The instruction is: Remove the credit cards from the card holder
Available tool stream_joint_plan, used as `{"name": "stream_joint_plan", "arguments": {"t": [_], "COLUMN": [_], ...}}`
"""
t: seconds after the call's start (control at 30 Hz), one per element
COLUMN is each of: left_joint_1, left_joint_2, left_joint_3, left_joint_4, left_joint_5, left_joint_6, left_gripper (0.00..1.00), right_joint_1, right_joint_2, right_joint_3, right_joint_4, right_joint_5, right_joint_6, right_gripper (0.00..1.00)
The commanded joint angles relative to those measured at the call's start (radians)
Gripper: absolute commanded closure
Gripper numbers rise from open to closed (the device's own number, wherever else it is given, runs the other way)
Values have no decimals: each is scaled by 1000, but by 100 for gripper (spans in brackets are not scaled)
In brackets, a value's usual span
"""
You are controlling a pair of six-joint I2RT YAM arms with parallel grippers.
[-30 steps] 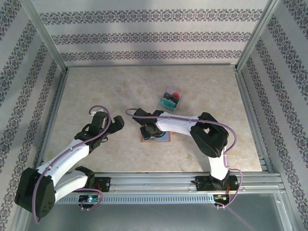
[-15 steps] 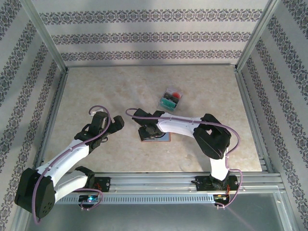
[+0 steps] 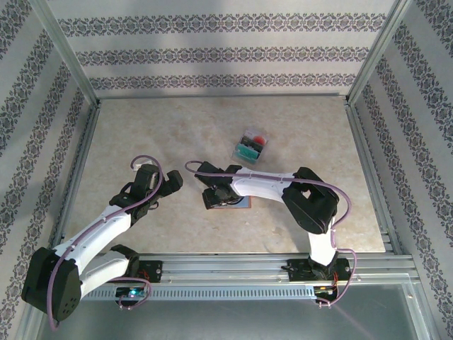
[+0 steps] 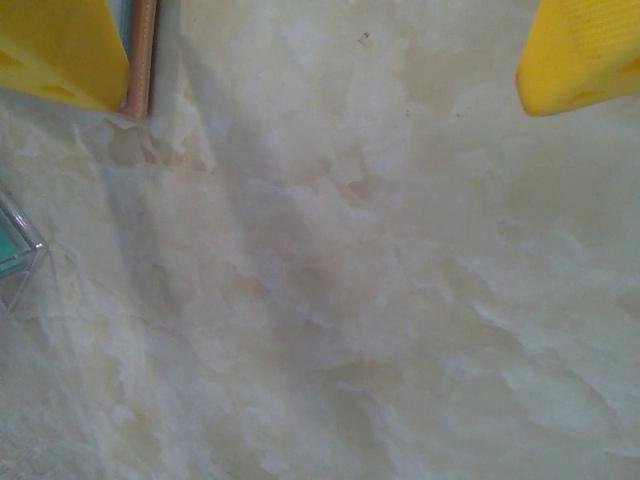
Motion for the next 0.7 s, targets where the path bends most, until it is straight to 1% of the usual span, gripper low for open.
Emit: {"name": "stream_joint_plan", "arguments": {"t": [0.0,0.13,0.3,0.47,0.57,0.67], "left_joint_1": [17,17,18,19,19,18], "left_joint_2": [-11,-10,-14,-21,-28,-32], "left_joint_3": [-1,-2,-1,1,2,4], "left_joint_4": [-12,-12,-17,-20,-25,-29], "left_joint_5": [6,6,6,3,0,0], "left_joint_6": [-7,-9,-9,-5,-5,-2], "left_gripper": [1,1,1,1,1,1], "right_joint_1": [-9,-10,-10,-10,-12,-13], "right_joint_2": [22,36,40,13,-7,-27], "right_joint_3": [-26,-29,-32,-34,-31,-24], "right_joint_4": [8,8,1,-4,-6,-10], "right_joint_5": [-8,-9,2,15,27,44], "right_joint_6": [20,18,20,11,3,-3], "right_gripper": [35,37,43,57,64,66]}}
